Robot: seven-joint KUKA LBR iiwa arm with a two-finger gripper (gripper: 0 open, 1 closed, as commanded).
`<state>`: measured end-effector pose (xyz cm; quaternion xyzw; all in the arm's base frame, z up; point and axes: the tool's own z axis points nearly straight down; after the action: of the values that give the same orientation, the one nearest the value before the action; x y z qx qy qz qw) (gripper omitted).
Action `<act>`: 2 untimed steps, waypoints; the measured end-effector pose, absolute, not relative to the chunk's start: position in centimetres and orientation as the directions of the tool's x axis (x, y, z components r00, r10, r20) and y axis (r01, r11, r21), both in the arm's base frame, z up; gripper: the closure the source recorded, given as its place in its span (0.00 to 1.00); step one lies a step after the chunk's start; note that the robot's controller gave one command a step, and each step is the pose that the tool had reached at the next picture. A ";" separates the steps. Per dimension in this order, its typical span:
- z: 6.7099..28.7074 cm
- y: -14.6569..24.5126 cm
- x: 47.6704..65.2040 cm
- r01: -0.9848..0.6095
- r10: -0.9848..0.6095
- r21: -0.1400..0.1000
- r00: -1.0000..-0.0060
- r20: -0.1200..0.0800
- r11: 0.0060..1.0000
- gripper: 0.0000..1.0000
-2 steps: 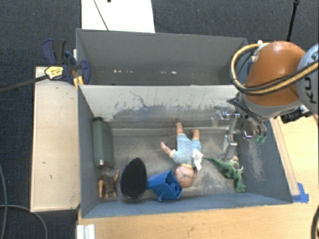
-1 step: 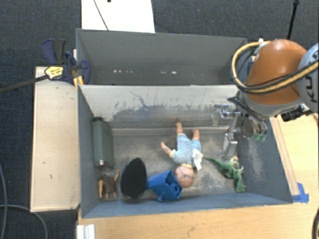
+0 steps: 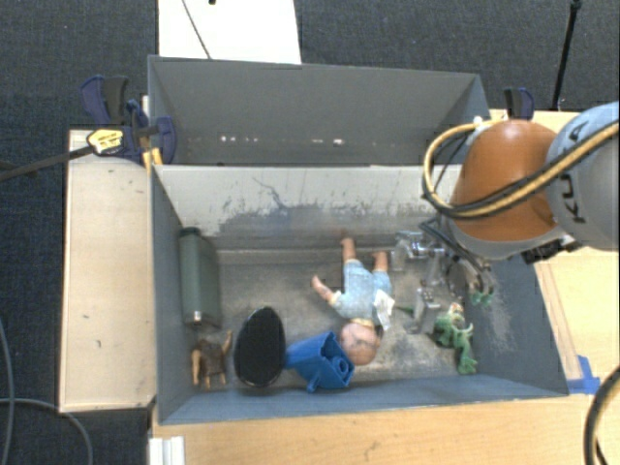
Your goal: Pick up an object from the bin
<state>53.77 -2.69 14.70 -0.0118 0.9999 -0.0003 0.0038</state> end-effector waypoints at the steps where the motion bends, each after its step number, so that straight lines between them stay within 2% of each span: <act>1: 12.8 3.1 54.7 -0.076 -0.076 -0.001 -0.997 -0.002 0.997 0.00; 2: 7.6 0.7 51.1 -0.138 -0.138 0.005 -0.990 0.010 0.990 1.00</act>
Offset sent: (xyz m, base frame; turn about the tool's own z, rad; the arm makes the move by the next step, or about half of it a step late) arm -0.0272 0.0310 -0.0770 -0.1104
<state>51.07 0.66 7.64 -0.0693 0.9976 0.0022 -0.0053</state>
